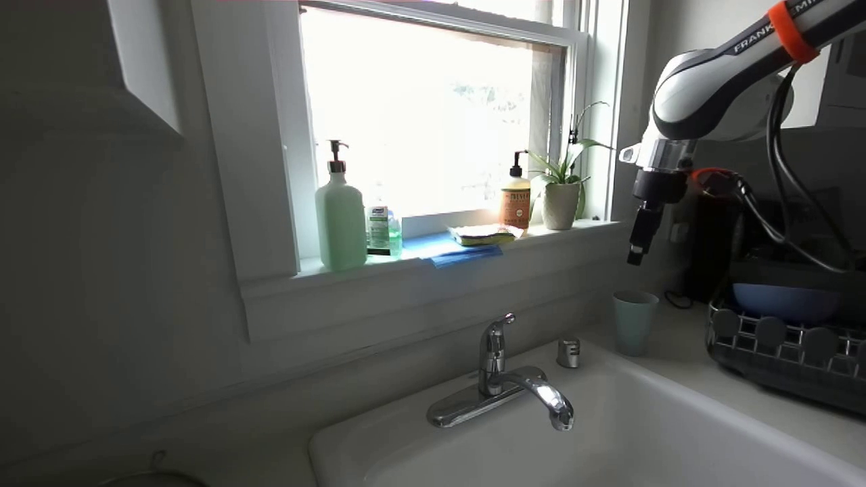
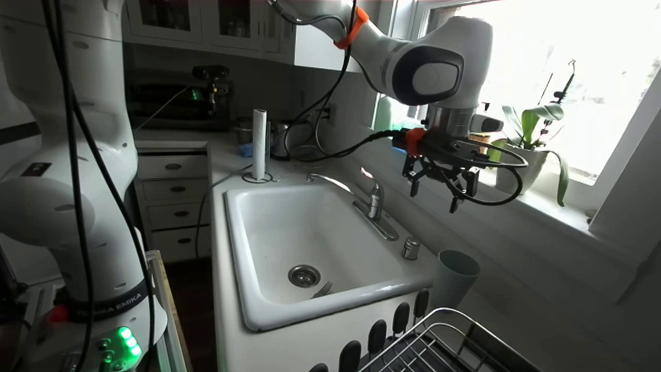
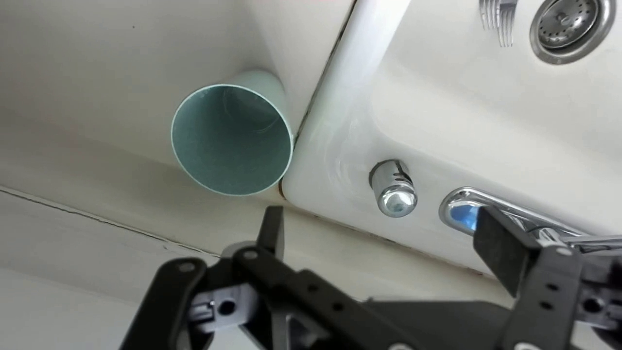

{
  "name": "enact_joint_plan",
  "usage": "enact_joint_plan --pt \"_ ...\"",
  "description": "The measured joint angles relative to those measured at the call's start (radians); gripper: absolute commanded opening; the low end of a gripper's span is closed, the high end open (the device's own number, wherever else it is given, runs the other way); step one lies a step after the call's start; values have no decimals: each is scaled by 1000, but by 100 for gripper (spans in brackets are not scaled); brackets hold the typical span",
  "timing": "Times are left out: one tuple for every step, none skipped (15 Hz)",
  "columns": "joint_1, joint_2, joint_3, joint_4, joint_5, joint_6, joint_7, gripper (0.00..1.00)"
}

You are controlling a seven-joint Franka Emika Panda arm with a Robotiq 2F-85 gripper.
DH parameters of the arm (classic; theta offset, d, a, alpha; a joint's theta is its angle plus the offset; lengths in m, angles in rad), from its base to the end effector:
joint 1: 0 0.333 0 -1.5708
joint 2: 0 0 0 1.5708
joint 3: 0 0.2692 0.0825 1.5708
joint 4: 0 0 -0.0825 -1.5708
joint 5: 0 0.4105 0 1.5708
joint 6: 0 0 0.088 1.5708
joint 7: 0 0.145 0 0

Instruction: Pour the liquid from the blue cup into the sink

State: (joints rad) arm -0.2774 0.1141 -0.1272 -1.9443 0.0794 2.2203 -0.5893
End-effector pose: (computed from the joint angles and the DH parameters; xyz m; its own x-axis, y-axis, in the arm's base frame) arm 0.5760 -0.2406 0.3434 0.9756 0.1449 0.1649 0.1396 -0.9893 0.0432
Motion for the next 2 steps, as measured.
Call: enact_joint_plan --pt "1 -4 0 -6 -1 3 3 100" --pt "1 -7 -1 -9 -2 5 5 100"
